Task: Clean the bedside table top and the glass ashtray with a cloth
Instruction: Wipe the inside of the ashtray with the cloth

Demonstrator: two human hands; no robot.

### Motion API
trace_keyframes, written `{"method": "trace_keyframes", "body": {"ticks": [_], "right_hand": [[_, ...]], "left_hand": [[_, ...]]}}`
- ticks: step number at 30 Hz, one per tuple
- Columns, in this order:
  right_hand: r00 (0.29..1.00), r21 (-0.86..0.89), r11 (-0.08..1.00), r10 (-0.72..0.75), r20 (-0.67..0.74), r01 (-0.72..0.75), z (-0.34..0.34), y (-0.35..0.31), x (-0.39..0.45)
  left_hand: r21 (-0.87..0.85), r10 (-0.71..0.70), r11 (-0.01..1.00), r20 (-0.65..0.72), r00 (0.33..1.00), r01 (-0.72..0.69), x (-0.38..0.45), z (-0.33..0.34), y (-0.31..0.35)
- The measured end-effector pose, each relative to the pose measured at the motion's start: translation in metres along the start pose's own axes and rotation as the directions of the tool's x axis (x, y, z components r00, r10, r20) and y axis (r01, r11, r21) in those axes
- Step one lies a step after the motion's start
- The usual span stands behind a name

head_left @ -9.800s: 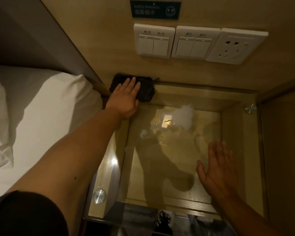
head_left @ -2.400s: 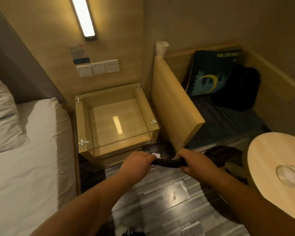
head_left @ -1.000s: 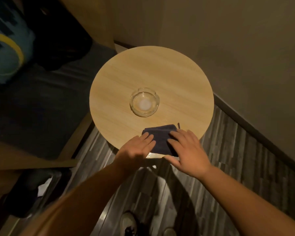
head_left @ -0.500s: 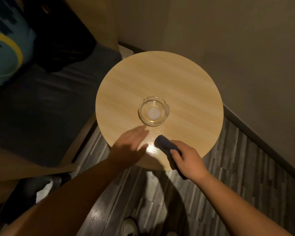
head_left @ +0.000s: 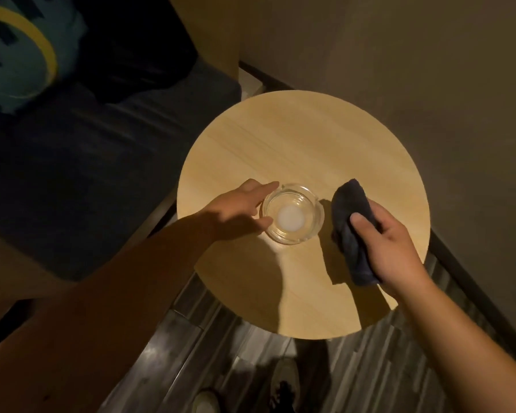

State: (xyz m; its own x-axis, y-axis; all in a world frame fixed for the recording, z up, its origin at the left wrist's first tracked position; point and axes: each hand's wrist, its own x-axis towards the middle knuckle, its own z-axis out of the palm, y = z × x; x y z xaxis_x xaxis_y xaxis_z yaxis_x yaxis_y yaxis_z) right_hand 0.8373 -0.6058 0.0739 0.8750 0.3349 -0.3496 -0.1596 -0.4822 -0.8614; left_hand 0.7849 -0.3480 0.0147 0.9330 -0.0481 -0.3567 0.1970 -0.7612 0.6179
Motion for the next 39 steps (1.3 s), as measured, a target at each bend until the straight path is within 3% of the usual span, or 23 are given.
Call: {"method": "trace_keyframes", "body": {"ticks": [2, 3, 5, 6, 8, 11, 17, 21, 24, 26, 29, 32, 35, 37, 39], "right_hand": [[0.989, -0.218, 0.965, -0.145, 0.029, 0.148, 0.004, -0.001, 0.015], [0.966, -0.362, 0.896, -0.251, 0.068, 0.258, 0.007, -0.001, 0.022], [0.877, -0.644, 0.608, -0.417, 0.239, 0.464, 0.016, 0.001, 0.034], [0.839, -0.729, 0.445, -0.426, 0.339, 0.520, 0.023, 0.001, 0.037], [0.821, -0.808, 0.204, -0.302, 0.485, 0.553, 0.038, -0.001, 0.042], [0.829, -0.831, 0.066, -0.148, 0.539, 0.552, 0.050, -0.012, 0.051], [0.798, -0.794, 0.078, -0.029, 0.602, 0.602, 0.059, -0.017, 0.036], [0.870, -0.865, 0.096, -0.064, 0.489, 0.493, 0.075, -0.039, 0.053], [0.871, -0.873, 0.057, 0.071, 0.487, 0.484, 0.061, -0.043, 0.041], [0.842, -0.859, 0.098, 0.167, 0.513, 0.503, 0.061, -0.037, 0.028], [0.888, -0.887, 0.150, 0.087, 0.452, 0.437, 0.080, -0.036, 0.040], [0.927, -0.924, 0.102, 0.037, 0.373, 0.367, 0.081, -0.042, 0.053], [0.907, -0.912, 0.023, 0.094, 0.411, 0.410, 0.068, -0.033, 0.033], [0.866, -0.872, 0.041, 0.099, 0.490, 0.488, 0.070, -0.023, 0.021], [0.875, -0.875, 0.086, 0.051, 0.481, 0.476, 0.077, -0.025, 0.030]], "left_hand": [[0.037, 0.059, 0.998, -0.005, 0.998, -0.059, 0.002, 0.000, -0.006], [0.059, 0.113, 0.992, -0.025, 0.993, -0.111, 0.002, 0.002, -0.008], [0.133, 0.257, 0.961, -0.106, 0.960, -0.243, 0.002, 0.008, -0.011], [0.173, 0.327, 0.938, -0.151, 0.933, -0.300, 0.002, 0.012, -0.014], [0.239, 0.397, 0.907, -0.220, 0.891, -0.346, 0.005, 0.018, -0.018], [0.285, 0.433, 0.891, -0.302, 0.849, -0.353, 0.006, 0.022, -0.020], [0.302, 0.525, 0.843, -0.282, 0.803, -0.445, 0.009, 0.026, -0.019], [0.337, 0.507, 0.850, -0.315, 0.802, -0.405, 0.007, 0.031, -0.024], [0.413, 0.509, 0.837, -0.344, 0.789, -0.359, 0.004, 0.039, -0.026], [0.443, 0.519, 0.826, -0.355, 0.778, -0.349, 0.003, 0.047, -0.025], [0.398, 0.506, 0.848, -0.405, 0.762, -0.351, -0.001, 0.050, -0.021], [0.346, 0.465, 0.878, -0.455, 0.760, -0.330, -0.004, 0.051, -0.018], [0.353, 0.443, 0.886, -0.458, 0.771, -0.300, -0.006, 0.055, -0.019], [0.379, 0.451, 0.878, -0.448, 0.772, -0.292, -0.006, 0.059, -0.018], [0.350, 0.449, 0.884, -0.455, 0.769, -0.309, -0.007, 0.059, -0.017]]}}
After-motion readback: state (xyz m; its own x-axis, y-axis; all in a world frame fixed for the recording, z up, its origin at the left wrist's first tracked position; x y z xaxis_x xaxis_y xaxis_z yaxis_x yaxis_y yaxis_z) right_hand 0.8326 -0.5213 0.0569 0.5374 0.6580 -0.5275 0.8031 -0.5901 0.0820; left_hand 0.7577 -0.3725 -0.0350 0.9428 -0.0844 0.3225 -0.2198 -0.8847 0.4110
